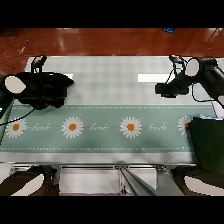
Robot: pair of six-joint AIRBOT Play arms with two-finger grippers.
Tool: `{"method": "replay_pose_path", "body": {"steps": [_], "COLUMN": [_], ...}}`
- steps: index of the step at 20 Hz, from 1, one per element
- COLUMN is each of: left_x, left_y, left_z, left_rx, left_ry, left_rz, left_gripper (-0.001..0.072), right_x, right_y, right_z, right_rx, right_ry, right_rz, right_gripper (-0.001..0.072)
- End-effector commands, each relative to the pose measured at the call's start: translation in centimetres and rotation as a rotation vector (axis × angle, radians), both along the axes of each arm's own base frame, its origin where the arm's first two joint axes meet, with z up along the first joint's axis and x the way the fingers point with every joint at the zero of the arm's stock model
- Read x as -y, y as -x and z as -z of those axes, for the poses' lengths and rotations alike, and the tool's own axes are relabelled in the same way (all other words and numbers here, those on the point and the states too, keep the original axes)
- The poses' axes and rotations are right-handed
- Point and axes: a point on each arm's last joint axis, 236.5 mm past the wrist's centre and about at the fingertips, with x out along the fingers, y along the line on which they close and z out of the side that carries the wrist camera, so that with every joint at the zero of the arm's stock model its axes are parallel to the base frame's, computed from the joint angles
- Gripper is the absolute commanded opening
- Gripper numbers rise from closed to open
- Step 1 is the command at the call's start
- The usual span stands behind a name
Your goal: Fold the shirts.
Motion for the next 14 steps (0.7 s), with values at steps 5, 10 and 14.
{"method": "replay_pose_path", "body": {"steps": [5,10,14], "left_x": [0.0,0.0,-0.8], "left_y": [0.0,-0.1,-2.1], "left_z": [0.0,0.0,-0.9], "left_rx": [0.0,0.002,0.097], "left_ry": [0.003,0.002,-0.024], "left_rz": [-0.001,-0.002,-0.02], "left_gripper": [0.0027,0.0027,0.0058], "right_x": [-0.1,-0.1,-0.1], "right_y": [0.0,0.0,-1.8], "right_z": [0.0,0.0,-0.4], "right_rx": [0.0,0.0,0.079], "right_ry": [-0.001,-0.001,-0.005], "right_rz": [0.0,0.0,0.001], "right_gripper": [0.0024,0.0024,0.0024]}}
